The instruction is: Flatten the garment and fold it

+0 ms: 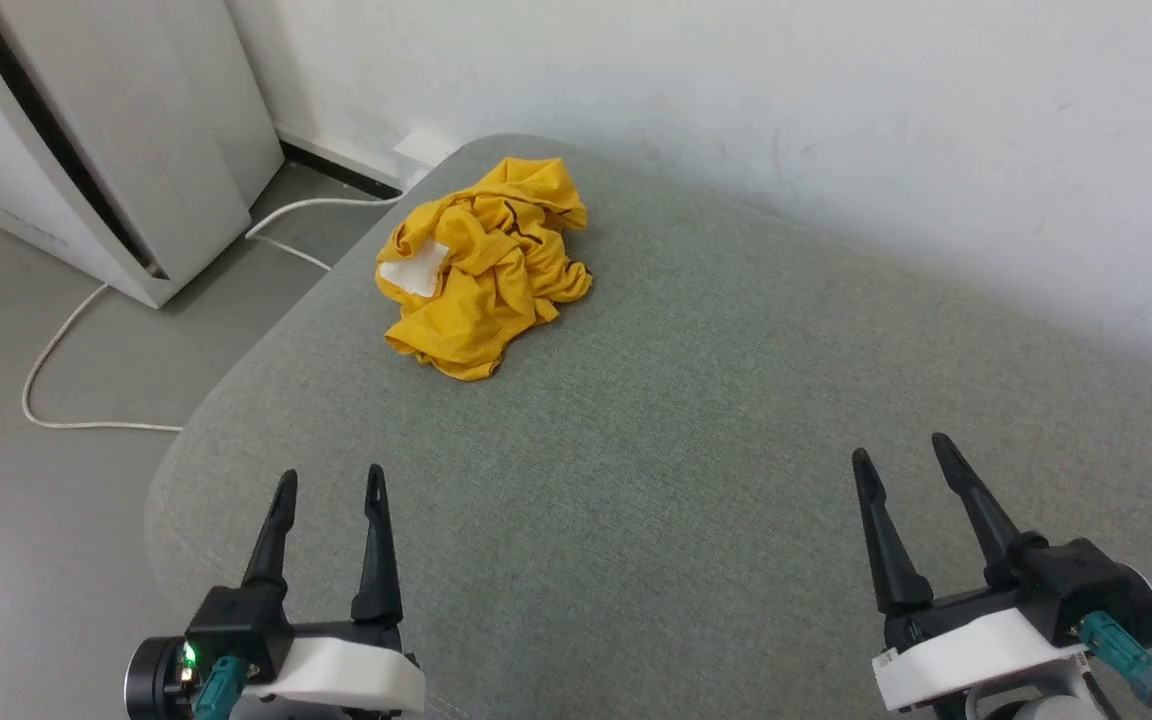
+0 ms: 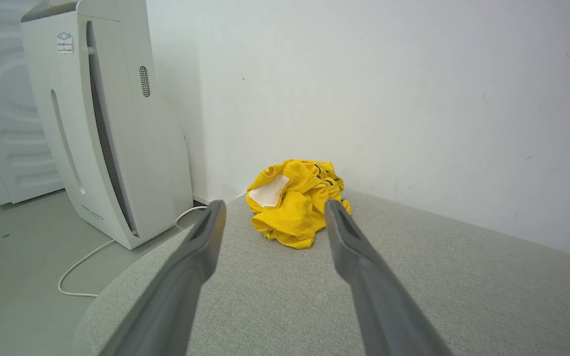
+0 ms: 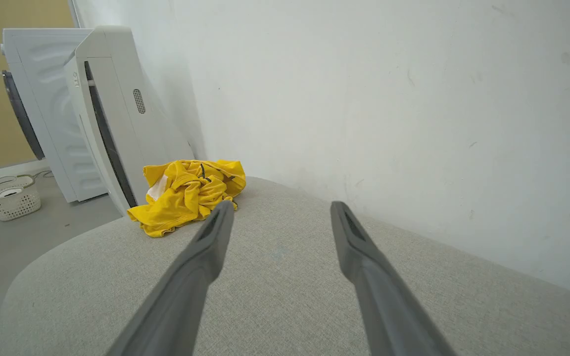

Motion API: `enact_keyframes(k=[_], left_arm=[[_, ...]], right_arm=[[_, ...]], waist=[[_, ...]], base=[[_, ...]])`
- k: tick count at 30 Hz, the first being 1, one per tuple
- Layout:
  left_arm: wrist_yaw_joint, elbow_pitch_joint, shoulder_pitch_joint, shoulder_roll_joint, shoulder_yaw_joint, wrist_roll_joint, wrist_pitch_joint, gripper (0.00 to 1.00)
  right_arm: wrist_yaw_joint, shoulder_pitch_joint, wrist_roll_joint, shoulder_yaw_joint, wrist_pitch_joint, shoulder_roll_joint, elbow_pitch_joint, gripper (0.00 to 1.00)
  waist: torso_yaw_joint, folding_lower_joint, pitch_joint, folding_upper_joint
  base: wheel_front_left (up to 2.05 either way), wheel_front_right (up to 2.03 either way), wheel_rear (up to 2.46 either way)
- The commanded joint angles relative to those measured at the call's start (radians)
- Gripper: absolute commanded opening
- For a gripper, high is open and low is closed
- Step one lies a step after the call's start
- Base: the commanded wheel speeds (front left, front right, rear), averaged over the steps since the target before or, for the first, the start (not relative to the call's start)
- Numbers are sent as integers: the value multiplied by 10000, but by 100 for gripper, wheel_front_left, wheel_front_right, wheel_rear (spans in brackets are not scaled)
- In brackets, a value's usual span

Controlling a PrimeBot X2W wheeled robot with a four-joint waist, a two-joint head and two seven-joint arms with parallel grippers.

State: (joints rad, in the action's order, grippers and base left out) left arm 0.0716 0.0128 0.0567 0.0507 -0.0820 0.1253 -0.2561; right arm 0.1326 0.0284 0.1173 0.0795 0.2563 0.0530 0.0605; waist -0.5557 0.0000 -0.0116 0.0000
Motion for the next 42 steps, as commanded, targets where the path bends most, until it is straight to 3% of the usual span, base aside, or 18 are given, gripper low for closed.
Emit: enact_keyframes(k=[1, 15, 20, 24, 30, 35, 42], left_arm=[[55, -24, 51, -5, -34, 76, -57, 100], [69, 8, 45, -5, 8, 282, -57, 100], [-297, 236, -748, 45, 197, 499, -57, 100], [-733, 978, -2118, 513, 312, 574, 163, 100], [-1236, 2412, -4368, 1431, 525, 1000, 2500, 100], [-1762, 3340, -6197, 2439, 448, 1340, 3799, 100], [-2006, 4602, -8101, 3599, -232, 2073, 5516, 100]], right_arm=[[-19, 45, 78, 32, 55, -28, 21, 100], [-19, -34, -25, 141, 55, -28, 16, 100], [-19, -374, -255, 266, 55, -28, -149, 100], [-19, -561, -488, 417, 55, -28, -376, 100], [-19, -750, -851, 1110, 55, -28, -758, 100], [-19, -1003, -982, 1394, 55, -28, -1190, 100], [-19, -1306, -1136, 1632, 55, -28, -1590, 100]], waist=[[-27, 0, -56, 0], [220, 0, -279, 0], [659, 0, -943, 0], [1079, 0, -1694, 0], [1907, 0, -2932, 0], [2579, 0, -3911, 0], [3245, 0, -4796, 0]], base=[[0, 0, 0], [0, 0, 0], [0, 0, 0], [0, 0, 0], [0, 0, 0], [0, 0, 0], [0, 0, 0]])
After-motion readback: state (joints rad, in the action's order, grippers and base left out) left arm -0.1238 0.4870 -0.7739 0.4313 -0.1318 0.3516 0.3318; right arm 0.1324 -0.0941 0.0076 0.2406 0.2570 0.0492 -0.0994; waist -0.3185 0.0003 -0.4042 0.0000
